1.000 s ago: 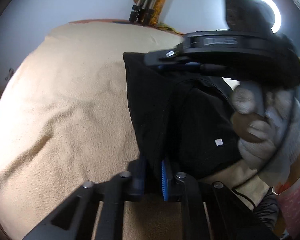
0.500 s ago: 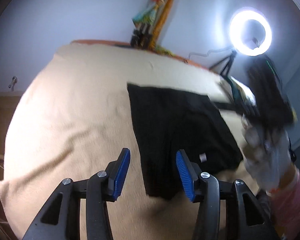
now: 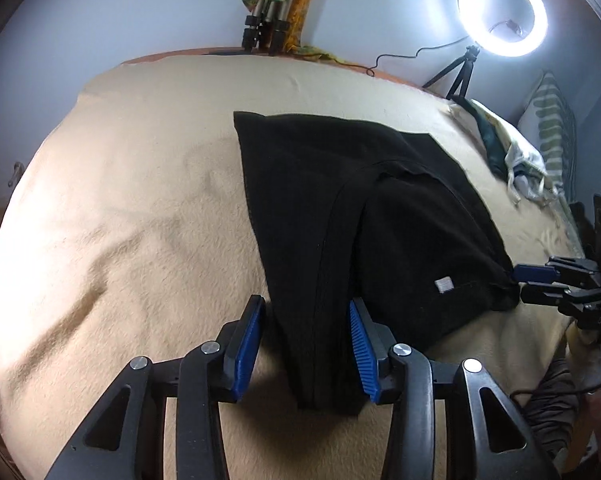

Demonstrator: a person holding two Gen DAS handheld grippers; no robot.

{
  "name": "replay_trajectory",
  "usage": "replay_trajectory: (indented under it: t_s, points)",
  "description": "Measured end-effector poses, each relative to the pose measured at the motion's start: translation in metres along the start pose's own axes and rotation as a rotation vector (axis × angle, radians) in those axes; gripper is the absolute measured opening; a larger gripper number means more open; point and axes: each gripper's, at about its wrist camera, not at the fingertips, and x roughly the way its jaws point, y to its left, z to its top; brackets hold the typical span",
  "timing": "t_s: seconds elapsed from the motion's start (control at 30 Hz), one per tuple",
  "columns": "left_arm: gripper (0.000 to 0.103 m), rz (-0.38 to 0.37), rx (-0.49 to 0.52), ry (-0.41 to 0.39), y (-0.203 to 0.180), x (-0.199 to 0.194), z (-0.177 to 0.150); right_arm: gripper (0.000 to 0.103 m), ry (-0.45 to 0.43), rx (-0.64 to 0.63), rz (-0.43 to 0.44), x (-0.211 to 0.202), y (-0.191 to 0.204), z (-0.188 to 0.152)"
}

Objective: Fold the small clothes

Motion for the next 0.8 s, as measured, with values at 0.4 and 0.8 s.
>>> replay_trajectory:
  t_s: [0.4, 0.8]
  points:
    - [0.053, -0.181, -0.305, -0.022, 0.045, 0.02, 0.038, 0.06, -0.158, 0.352, 0.175, 0.001, -0.089, 0.039]
    - [0.04, -0.294, -0.426, -0.029, 0.051, 0.054, 0.066, 0.052, -0.156, 0.489, 0.275, 0.048, -0.11, 0.068]
